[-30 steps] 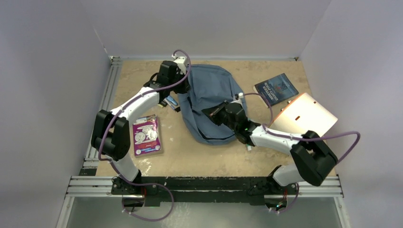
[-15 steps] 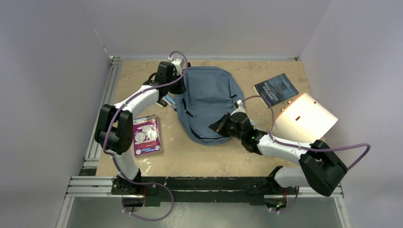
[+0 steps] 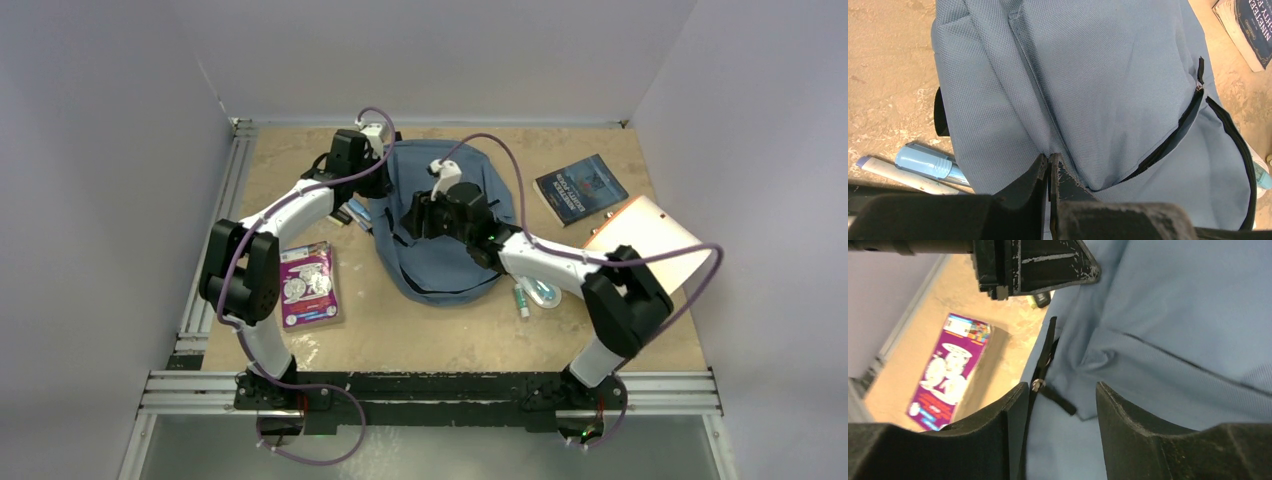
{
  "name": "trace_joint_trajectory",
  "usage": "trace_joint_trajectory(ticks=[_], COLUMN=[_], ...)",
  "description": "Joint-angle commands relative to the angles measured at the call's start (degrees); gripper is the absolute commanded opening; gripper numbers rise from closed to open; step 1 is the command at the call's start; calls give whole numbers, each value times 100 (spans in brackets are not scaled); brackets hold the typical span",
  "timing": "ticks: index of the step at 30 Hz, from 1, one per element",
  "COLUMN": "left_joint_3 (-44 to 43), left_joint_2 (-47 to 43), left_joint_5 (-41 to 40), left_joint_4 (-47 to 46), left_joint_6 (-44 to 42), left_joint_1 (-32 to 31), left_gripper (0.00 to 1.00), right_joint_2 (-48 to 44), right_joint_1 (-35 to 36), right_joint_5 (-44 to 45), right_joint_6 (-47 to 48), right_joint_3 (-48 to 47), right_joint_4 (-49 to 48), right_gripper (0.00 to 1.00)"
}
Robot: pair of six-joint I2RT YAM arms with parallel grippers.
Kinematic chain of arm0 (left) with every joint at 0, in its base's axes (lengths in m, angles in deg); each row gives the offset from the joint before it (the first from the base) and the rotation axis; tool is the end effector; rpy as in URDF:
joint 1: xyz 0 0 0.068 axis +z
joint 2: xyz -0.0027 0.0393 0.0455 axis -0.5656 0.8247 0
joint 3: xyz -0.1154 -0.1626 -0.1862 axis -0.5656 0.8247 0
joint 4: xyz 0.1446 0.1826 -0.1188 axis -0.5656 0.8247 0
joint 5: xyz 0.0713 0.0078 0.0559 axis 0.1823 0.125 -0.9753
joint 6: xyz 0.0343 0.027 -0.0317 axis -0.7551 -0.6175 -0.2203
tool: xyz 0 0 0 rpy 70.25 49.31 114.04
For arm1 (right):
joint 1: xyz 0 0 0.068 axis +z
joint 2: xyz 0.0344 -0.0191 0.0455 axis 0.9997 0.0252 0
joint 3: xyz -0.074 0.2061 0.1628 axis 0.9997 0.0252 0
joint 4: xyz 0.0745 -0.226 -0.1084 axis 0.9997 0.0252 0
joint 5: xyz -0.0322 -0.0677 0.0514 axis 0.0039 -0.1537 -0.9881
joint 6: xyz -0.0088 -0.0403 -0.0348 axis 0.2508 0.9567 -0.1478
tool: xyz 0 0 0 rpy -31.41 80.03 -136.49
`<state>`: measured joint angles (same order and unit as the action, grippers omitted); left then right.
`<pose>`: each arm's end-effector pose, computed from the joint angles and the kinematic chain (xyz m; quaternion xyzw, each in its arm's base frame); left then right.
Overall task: Pack the student bag
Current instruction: Unzip the student bag at the center of the board.
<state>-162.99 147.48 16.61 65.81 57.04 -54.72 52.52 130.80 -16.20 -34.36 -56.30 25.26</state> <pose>0.3822 -0.1491 0.2499 0.0714 0.8905 -0.2286 0.3870 0.2694 0.2448 0.2604 -0.1071 0.7733 0.3550 0.5143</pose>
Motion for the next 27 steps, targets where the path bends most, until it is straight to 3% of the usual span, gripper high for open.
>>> trace_joint_trajectory(ticks=[1, 11, 19, 27], left_joint_3=[-272, -301, -320, -329], left_joint_2=[-243, -232, -204, -199], left_joint_5=[295, 300, 328, 348], left_joint_4=[-383, -365, -356, -354], left_joint_6=[24, -3, -3, 6], left_joint_1=[6, 6, 6, 15], left_gripper=[0, 0, 0, 0], right_joint_2=[570, 1010, 1188, 1336], right_joint_1=[-20, -18, -13, 4], right_joint_5=[-406, -521, -1456, -1815], right_joint_6=[1540, 2467, 2559, 2577], right_joint_3=[-697, -1026, -1023, -1013], right_joint_4=[413, 944, 420, 247], right_gripper=[54, 52, 52, 49])
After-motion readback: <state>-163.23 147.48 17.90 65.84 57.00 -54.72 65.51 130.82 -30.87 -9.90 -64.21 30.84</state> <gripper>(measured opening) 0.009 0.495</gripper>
